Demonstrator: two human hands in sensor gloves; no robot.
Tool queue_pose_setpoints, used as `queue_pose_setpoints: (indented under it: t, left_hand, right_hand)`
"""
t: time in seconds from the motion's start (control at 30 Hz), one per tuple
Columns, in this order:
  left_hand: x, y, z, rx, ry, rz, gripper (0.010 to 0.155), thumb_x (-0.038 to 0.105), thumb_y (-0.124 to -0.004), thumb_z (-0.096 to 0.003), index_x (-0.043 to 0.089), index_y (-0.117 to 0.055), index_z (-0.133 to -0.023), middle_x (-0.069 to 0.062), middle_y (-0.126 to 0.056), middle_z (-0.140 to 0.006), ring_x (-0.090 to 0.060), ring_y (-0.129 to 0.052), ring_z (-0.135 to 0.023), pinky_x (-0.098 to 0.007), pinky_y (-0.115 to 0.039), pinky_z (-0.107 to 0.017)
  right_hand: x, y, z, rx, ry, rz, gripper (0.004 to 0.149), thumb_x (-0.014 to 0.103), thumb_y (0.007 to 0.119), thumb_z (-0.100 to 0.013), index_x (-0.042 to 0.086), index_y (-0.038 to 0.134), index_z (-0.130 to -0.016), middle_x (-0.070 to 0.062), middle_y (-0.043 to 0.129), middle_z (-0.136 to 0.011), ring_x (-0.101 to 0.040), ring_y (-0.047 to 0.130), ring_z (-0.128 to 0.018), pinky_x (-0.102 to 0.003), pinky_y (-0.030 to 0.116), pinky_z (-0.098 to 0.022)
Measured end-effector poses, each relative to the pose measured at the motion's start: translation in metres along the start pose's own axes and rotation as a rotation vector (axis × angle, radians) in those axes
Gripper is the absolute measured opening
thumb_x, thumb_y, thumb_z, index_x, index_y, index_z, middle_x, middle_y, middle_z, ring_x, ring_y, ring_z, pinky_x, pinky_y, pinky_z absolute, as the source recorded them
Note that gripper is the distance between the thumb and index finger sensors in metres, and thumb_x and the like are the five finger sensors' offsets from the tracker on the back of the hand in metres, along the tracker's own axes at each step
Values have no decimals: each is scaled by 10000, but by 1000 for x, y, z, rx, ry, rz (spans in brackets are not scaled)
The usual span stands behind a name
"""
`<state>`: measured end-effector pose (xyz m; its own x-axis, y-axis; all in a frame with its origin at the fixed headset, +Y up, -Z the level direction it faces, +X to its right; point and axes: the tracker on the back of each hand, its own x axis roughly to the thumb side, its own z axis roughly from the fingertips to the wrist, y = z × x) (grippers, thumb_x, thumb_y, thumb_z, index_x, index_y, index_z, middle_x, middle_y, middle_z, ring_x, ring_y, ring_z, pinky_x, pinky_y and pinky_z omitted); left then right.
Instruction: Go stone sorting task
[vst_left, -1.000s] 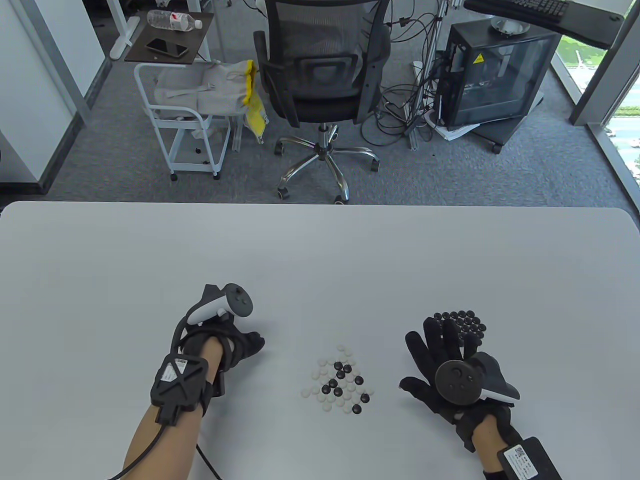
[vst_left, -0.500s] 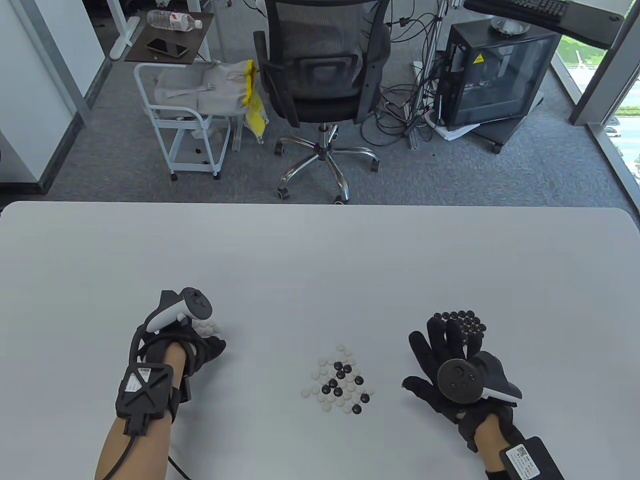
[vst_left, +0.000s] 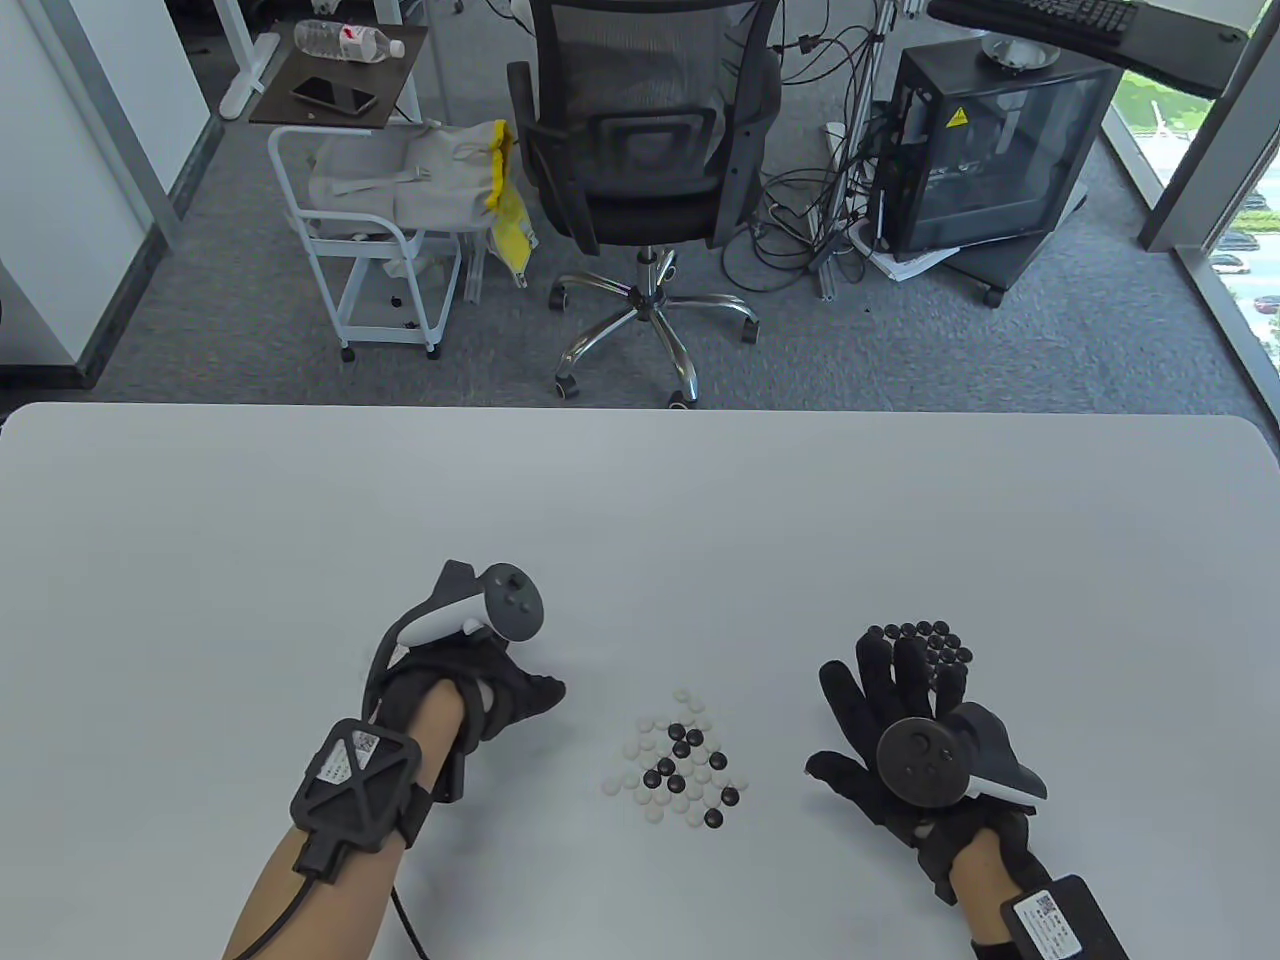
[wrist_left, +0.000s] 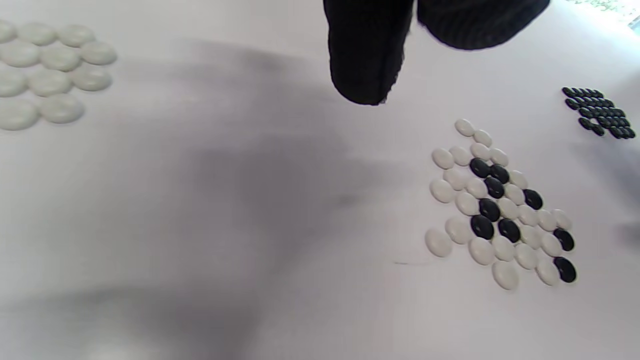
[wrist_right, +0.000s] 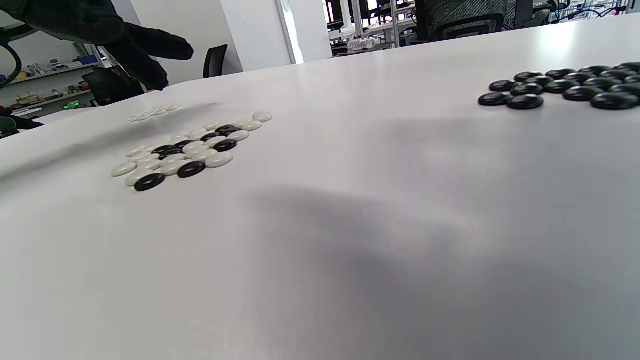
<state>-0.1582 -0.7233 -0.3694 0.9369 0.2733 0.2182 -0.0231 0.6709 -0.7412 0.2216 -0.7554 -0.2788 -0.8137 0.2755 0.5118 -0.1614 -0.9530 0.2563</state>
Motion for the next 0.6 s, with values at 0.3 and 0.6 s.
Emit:
queue_pose_setpoints:
  t: [0.3,0.6]
  left_hand:
    - [63,-12,-58,-62,-129,44,687,558,-510,-501,331,-537,-1148,-229,80,-1142,-537,158,-937,-810,24,-493]
    - [70,-23,-86,-67,-64,5,676,559,-491,-501,378,-445,-1150,-209,134,-1126,-519,197,-925,-806,50,-492]
  right_hand:
    - [0,3,-2,23,5,-4,851,521,466,-619,-51,157,-1169,-473,-63,-1059,-694,-103,-870,-898,34,-489]
    - [-2,2,-1,20,6,-5,851,520,467,-620,-52,155,-1168,-471,-62,-1059,-695,-103,-870,-898,35,-490]
